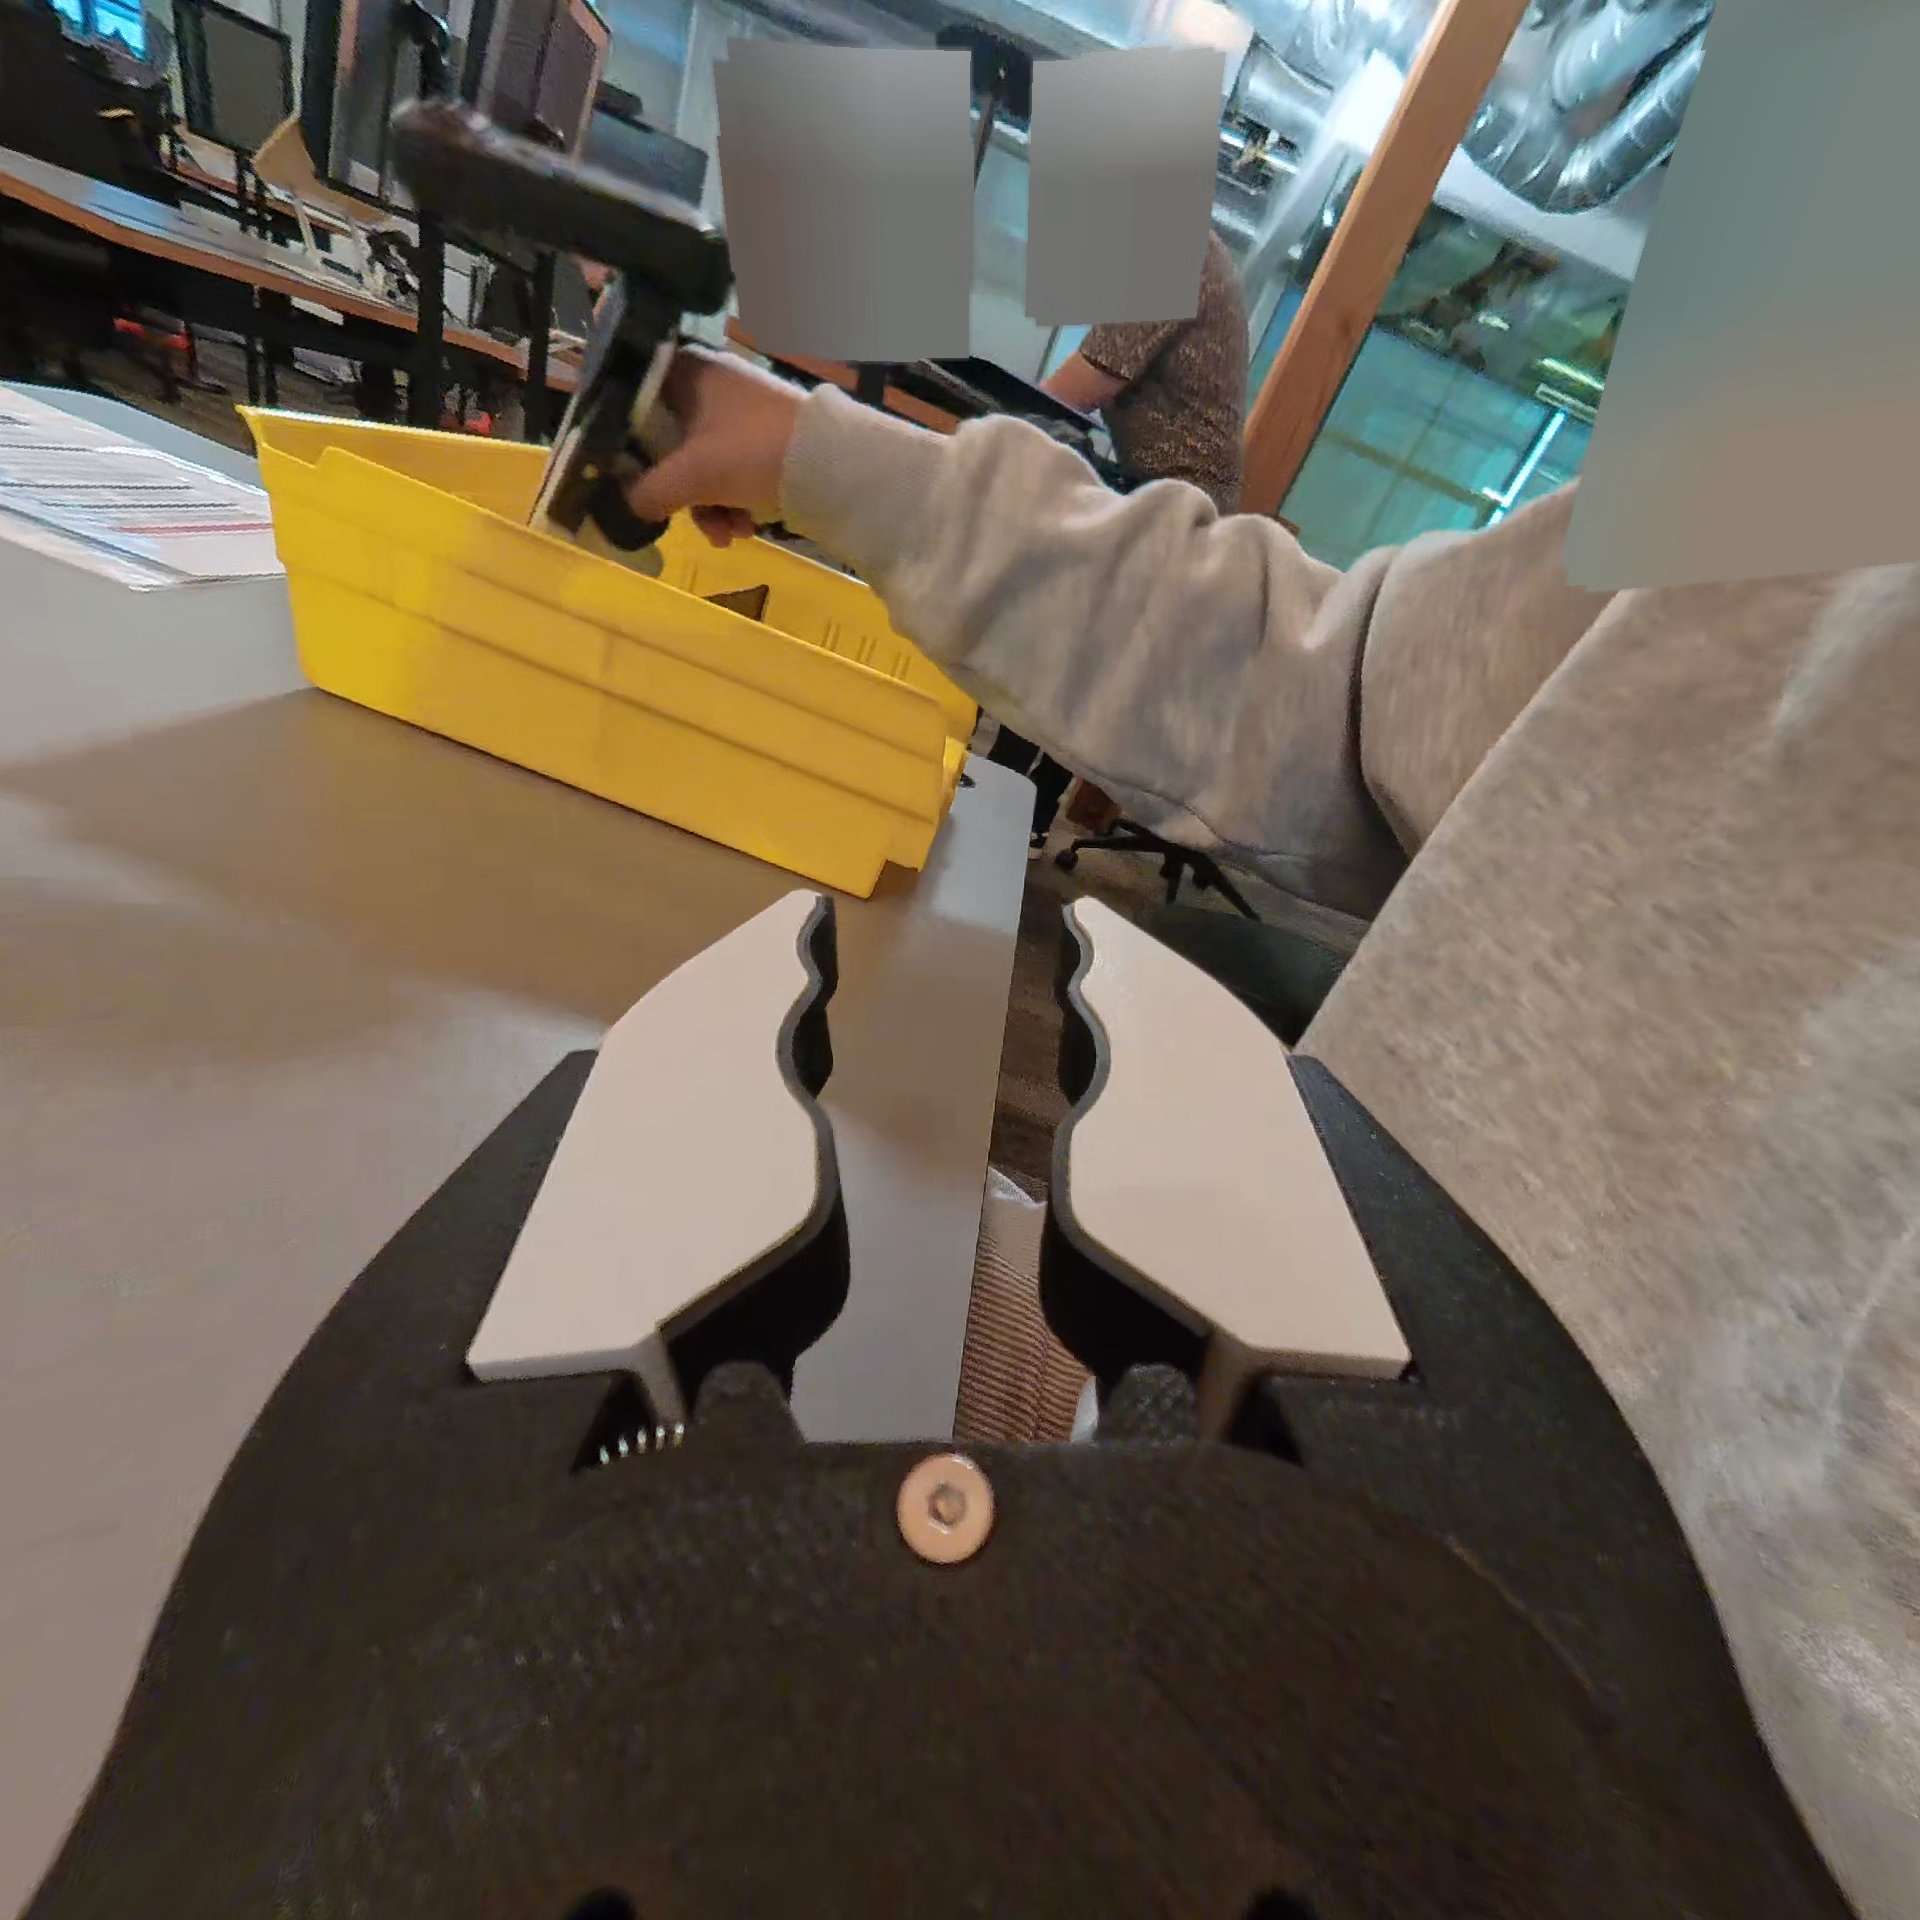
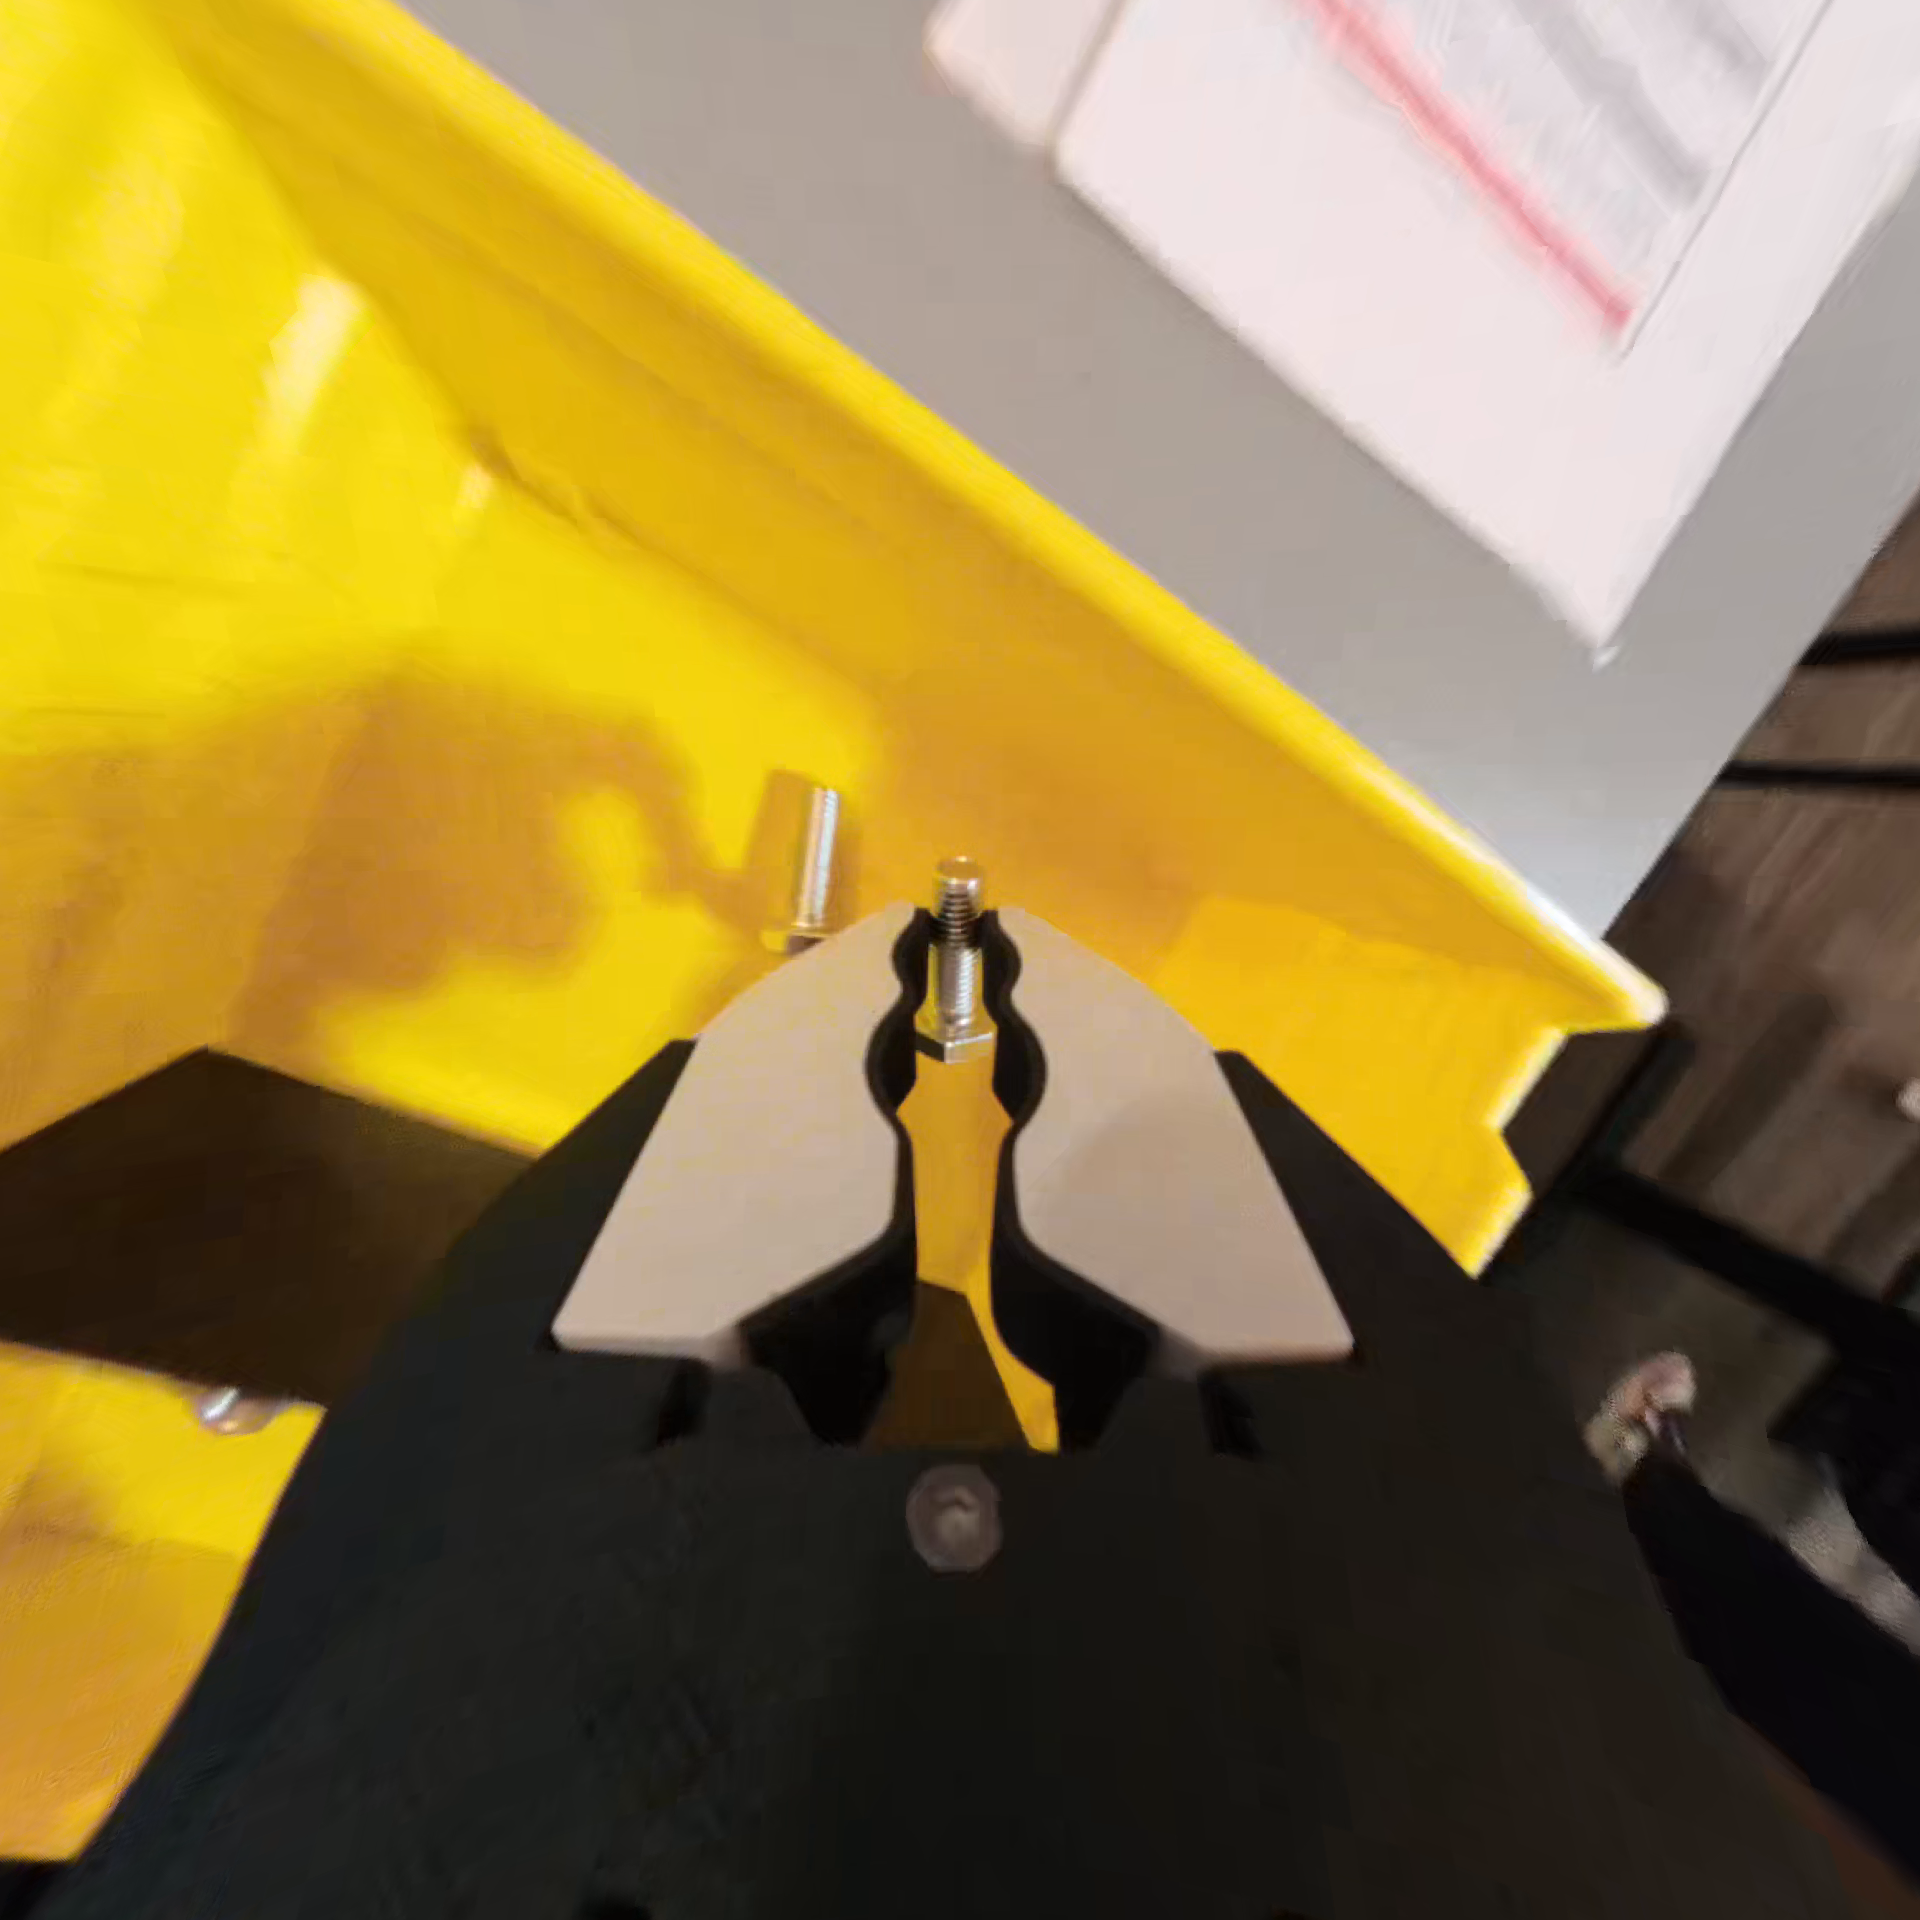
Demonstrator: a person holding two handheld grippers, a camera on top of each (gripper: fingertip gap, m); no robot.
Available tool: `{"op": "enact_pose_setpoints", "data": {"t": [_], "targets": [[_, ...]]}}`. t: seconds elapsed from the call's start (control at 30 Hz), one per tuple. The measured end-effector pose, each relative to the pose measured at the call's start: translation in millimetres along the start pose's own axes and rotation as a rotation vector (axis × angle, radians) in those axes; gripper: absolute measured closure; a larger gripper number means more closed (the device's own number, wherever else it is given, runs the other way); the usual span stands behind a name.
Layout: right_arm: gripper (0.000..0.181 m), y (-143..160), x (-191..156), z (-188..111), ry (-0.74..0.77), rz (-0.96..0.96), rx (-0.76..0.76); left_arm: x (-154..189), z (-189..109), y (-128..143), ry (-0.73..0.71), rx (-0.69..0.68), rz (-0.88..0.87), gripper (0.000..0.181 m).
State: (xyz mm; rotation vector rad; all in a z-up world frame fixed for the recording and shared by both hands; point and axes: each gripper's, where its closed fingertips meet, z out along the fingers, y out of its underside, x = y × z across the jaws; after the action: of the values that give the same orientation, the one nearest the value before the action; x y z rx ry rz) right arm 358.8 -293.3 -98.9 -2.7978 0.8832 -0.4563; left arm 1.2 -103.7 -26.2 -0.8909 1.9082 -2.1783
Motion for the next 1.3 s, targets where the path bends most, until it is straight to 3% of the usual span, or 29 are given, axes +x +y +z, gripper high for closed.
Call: {"op": "enact_pose_setpoints", "data": {"t": [0.03,0.13,0.23,0.3,0.4,0.47,0.53,0.67,0.77,0.87,1.07,1.17,1.23,1.3], "targets": [[0.172,6,3,11,0.01,-0.004,-0.071,0,0,1,0.002,-0.001,-0.002,0.141],[0.172,15,9,28,0.061,-0.019,-0.19,-2,-1,3,0.001,-0.007,-0.015,0.143],[0.171,10,8,31,0.057,0.005,-0.2,-7,-2,2,-0.009,-0.006,-0.019,0.144],[0.167,1,16,20,0.123,0.007,-0.152,-8,-4,1,-0.006,-0.002,-0.029,0.144],[0.161,-15,11,-24,0.171,0.027,-0.032,-10,-7,-2,-0.009,0.009,-0.038,0.145],[0.155,-33,-18,-64,0.125,0.014,0.124,-11,-8,-3,-0.009,0.01,-0.042,0.145],[0.154,-56,-71,-113,0.027,-0.03,0.355,-12,-8,-3,-0.009,0.011,-0.047,0.146],[0.154,-79,-234,-194,-0.392,-0.111,0.836,-16,-7,-3,-0.012,0.023,-0.073,0.146],[0.151,-67,-305,-177,-0.437,-0.112,0.944,-18,-9,-7,-0.029,0.045,-0.06,0.147],[0.167,-50,-345,-148,-0.478,-0.117,1.016,-18,-12,-10,-0.038,0.058,-0.027,0.152],[0.168,-38,-381,-125,-0.509,-0.253,0.969,-26,-19,-22,-0.098,0.089,0.023,0.158],[0.166,-34,-393,-124,-0.63,-0.208,0.955,-22,-45,-72,-0.061,0.177,-0.209,0.167],[0.166,-32,-397,-128,-0.716,-0.156,0.968,-14,-85,-116,-0.014,0.204,-0.318,0.164],[0.166,-33,-397,-129,-0.75,-0.132,0.975,-26,-147,-149,-0.208,0.261,-0.248,0.164]]}}
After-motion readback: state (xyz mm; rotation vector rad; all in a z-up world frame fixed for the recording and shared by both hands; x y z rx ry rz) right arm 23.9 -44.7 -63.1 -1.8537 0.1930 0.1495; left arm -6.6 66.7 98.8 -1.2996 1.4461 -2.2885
